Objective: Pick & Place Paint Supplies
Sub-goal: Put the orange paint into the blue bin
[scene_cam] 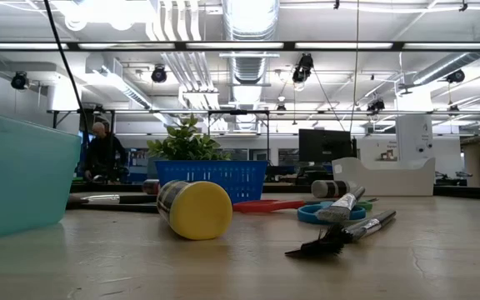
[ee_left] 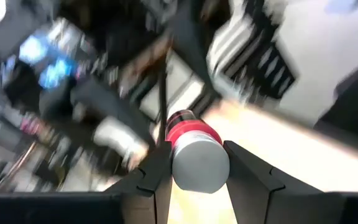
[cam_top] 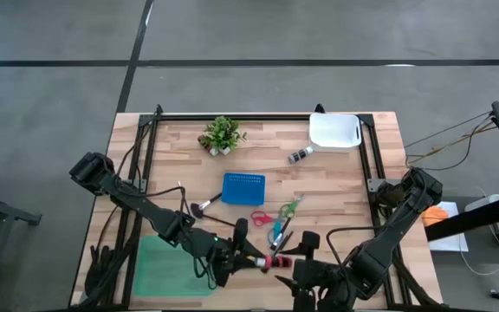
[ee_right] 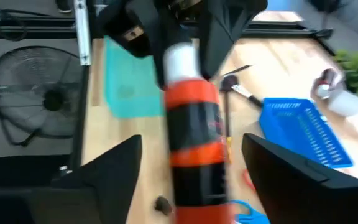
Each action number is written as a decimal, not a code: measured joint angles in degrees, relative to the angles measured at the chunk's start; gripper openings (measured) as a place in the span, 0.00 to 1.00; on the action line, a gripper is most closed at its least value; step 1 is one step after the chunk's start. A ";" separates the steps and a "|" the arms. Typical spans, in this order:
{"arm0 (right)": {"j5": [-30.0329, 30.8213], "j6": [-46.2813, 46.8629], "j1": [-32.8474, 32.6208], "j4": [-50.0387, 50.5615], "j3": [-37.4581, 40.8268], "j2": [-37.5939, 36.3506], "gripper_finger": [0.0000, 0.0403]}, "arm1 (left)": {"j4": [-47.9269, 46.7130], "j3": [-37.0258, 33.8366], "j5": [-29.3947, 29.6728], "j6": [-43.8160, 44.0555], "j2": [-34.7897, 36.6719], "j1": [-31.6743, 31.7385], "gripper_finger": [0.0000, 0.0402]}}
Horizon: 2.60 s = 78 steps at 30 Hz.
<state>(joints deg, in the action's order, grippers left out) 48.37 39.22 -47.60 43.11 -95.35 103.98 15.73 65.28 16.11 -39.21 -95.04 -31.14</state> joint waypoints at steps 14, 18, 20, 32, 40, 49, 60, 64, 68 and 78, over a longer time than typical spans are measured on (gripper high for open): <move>3.73 24.10 -3.12 17.50 3.74 0.00 0.76 | -36.59 1.28 17.05 24.29 8.61 7.16 0.31; 3.87 25.12 -3.05 17.61 5.63 0.00 0.76 | -43.96 3.65 15.12 30.91 9.18 13.84 0.31; 3.90 25.43 -3.03 17.60 6.32 0.00 0.76 | -46.70 5.20 12.11 33.43 8.94 17.46 0.31; 3.14 30.82 -3.14 17.80 12.90 0.02 0.76 | -57.48 9.03 -2.22 44.29 5.29 33.40 0.31; 2.92 33.80 -3.16 17.61 16.65 0.02 0.76 | -60.16 8.98 -3.22 46.83 0.29 35.37 0.31; 3.02 33.95 -3.80 17.30 17.25 0.02 0.76 | -61.64 8.96 -3.94 47.24 -1.83 35.50 0.31; 3.27 33.81 -4.15 16.17 17.26 0.02 0.76 | -62.05 9.03 -6.98 50.25 -1.79 36.69 0.31; 3.29 33.75 -4.21 16.03 17.14 0.02 0.76 | -62.05 9.03 -8.78 51.32 -1.79 38.40 0.31; 3.54 33.82 -4.31 15.97 17.14 0.02 0.76 | -62.06 9.03 -9.39 51.48 -1.79 39.53 0.31; 3.92 33.68 -4.39 15.35 17.11 0.02 0.76 | -61.84 8.13 -11.04 51.43 -1.95 40.64 0.31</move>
<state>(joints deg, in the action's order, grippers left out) 52.29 72.90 -51.99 58.46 -78.24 104.01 -46.11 73.40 5.07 12.22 -96.99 9.50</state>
